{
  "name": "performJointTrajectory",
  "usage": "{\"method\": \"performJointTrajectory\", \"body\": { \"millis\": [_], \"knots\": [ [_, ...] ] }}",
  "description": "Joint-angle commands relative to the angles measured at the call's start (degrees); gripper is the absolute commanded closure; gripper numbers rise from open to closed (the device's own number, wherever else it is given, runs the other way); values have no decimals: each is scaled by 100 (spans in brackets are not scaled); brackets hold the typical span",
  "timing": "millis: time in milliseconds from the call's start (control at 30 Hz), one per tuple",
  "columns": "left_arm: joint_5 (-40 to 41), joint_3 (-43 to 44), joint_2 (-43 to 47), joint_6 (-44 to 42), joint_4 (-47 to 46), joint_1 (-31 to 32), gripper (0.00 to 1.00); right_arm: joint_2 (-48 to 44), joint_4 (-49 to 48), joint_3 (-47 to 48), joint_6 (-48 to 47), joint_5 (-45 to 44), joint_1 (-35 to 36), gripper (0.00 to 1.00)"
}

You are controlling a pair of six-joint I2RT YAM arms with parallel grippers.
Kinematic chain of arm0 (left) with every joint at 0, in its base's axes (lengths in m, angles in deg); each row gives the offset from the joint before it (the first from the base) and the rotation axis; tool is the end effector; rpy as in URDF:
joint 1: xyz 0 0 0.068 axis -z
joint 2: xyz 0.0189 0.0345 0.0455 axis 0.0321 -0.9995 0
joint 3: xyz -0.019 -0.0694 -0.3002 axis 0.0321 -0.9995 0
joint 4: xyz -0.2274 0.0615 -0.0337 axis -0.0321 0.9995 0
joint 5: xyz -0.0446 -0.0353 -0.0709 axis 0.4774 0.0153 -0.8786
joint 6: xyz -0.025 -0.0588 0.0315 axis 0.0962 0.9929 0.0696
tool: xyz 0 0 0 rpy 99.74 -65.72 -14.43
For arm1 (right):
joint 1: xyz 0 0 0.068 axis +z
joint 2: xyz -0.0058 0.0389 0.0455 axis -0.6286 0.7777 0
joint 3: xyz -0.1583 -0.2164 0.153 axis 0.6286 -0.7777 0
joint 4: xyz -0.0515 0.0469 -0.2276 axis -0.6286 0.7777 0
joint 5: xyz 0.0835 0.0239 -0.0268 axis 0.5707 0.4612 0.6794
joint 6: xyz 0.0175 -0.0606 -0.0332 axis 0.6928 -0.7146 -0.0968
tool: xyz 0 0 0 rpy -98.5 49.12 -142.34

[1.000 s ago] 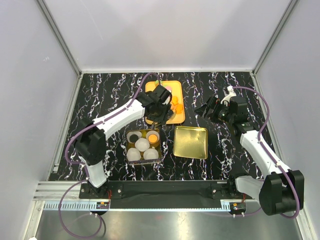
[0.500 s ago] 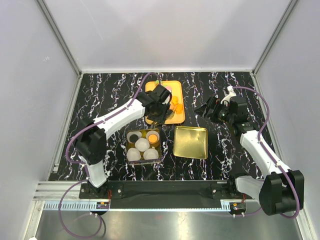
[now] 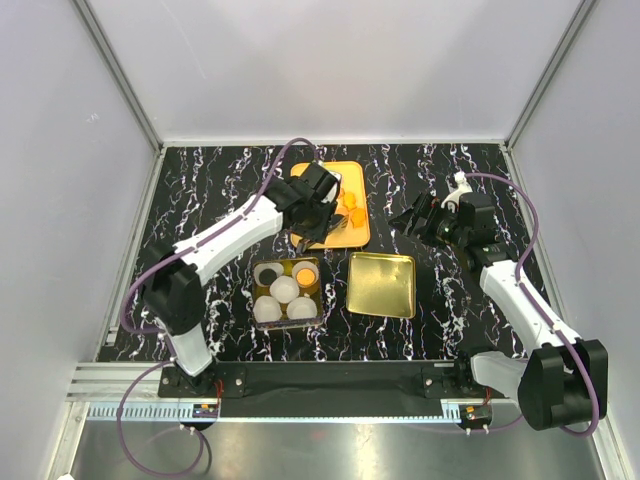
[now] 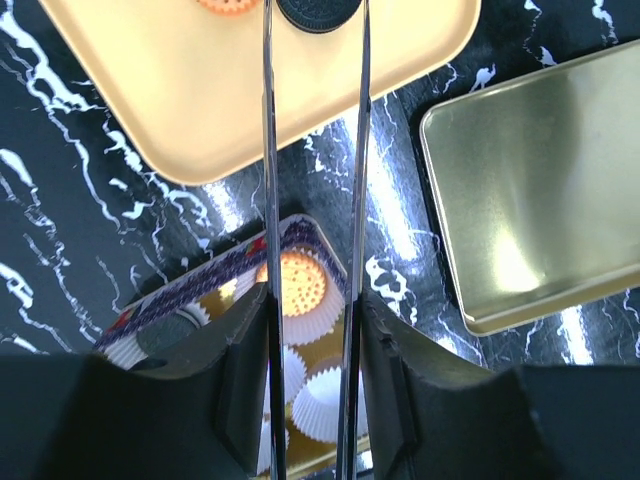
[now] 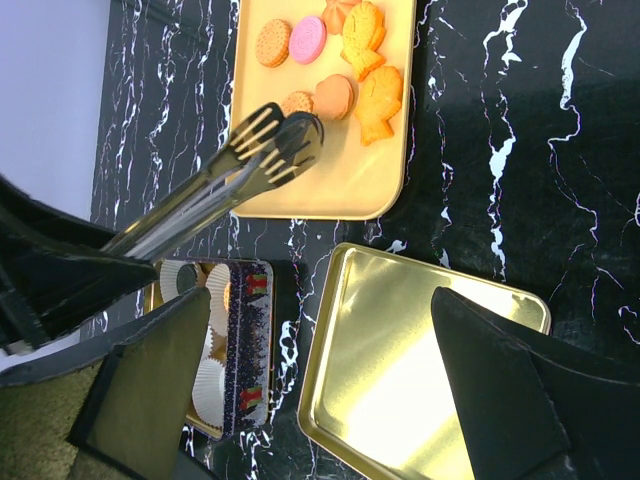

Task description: Pack the cookies

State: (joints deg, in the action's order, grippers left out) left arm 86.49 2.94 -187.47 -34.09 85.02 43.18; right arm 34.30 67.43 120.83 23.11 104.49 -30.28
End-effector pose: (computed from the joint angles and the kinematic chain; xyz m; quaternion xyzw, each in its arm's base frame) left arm 0.2822 -0.2416 0.3083 0.1840 0.9497 -0.0883 0.2375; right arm 0.2258 0.0568 0.3011 0.0554 0.8457 0.3201 0.4234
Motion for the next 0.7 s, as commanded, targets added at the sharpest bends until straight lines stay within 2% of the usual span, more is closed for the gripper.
{"method": "performJointTrajectory", "body": {
  "millis": [0, 267, 400, 500, 667],
  "knots": [
    [164, -30, 615, -110, -58, -30, 64, 27, -134, 171, -93, 52, 4, 0],
    [112, -565, 1642, -57, 109, -30, 64, 53, -134, 163, -102, 70, 12, 0],
    [6, -1101, 2459, 13, 249, -30, 63, 53, -134, 163, -93, 70, 4, 0],
    [-55, -1741, 3450, 83, 607, -30, 62, 71, -160, 171, -93, 79, 4, 0],
    [50, -2315, 4295, 215, 996, -21, 62, 149, -186, 189, -76, 96, 12, 0]
  ]
}}
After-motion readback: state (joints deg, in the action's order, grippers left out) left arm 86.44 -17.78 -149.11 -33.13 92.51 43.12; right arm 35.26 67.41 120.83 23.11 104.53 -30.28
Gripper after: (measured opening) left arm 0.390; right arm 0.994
